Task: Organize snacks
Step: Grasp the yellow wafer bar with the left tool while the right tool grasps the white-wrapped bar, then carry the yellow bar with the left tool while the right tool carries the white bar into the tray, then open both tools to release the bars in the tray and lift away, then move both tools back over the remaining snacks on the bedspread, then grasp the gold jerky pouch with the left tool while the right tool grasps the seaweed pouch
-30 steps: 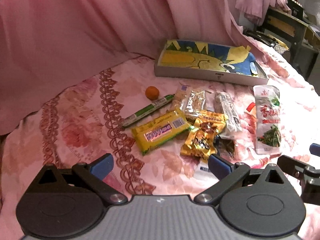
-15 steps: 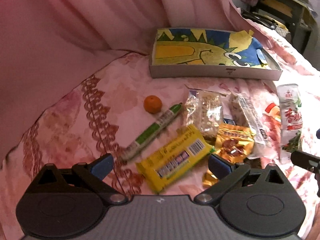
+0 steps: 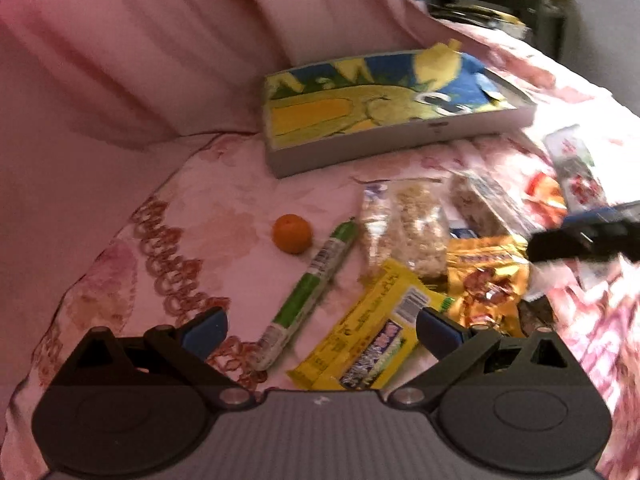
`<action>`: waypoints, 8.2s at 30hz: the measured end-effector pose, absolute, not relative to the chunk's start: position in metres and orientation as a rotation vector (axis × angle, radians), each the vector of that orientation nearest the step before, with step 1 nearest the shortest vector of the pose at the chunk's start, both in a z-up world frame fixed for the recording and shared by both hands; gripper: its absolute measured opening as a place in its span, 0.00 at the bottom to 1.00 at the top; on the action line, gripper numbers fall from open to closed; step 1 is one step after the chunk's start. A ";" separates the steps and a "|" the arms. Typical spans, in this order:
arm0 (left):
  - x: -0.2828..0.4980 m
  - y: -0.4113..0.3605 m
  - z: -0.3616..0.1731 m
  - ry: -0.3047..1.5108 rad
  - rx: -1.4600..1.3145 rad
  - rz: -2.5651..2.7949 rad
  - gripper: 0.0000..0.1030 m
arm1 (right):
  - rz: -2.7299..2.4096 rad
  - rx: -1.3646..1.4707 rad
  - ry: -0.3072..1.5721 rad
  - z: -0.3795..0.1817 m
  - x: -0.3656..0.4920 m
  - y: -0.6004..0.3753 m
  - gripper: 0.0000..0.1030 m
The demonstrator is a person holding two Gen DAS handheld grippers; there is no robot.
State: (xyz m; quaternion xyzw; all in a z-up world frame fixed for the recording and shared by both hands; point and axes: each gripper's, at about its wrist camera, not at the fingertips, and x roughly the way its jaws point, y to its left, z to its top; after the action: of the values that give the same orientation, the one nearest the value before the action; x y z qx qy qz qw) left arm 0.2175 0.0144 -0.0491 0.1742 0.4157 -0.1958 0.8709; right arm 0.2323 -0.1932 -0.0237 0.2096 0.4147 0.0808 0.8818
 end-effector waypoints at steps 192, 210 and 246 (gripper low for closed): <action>0.155 -0.011 0.043 0.489 -0.112 -0.233 1.00 | -0.075 0.231 0.363 0.075 0.120 -0.241 0.99; 0.104 -0.001 0.001 0.645 0.002 -0.249 1.00 | -0.098 0.218 0.585 0.039 0.074 -0.217 0.99; 0.154 -0.046 -0.064 1.085 0.151 -0.522 1.00 | -0.109 0.182 0.965 -0.014 0.177 -0.238 0.99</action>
State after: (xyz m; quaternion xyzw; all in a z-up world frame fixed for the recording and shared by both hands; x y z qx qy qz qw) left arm 0.1536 -0.0464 -0.0636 0.0707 0.5097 -0.2451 0.8217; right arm 0.1765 -0.2379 -0.0137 0.0875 0.4632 -0.0525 0.8804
